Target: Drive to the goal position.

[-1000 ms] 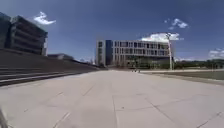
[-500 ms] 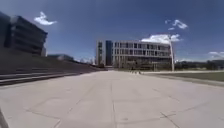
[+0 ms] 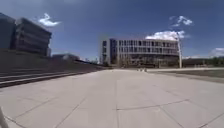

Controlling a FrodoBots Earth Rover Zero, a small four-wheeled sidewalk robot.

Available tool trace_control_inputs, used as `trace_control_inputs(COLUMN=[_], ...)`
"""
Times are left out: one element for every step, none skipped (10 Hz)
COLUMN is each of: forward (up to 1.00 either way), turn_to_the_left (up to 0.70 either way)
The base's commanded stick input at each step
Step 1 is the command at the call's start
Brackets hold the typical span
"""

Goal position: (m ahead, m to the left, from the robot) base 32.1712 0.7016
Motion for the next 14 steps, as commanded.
trace_control_inputs(forward=[1.0, 1.0, 1.0, 1.0, 1.0, 1.0, 1.0, 1.0, 1.0, 1.0, 1.0, 1.0, 1.0, 1.0], turn_to_the_left=[0.0, 0.0, 0.0, 0.0, 0.0, 0.0, 0.0, 0.0, 0.0, 0.0, 0.0, 0.0, 0.0, 0.0])
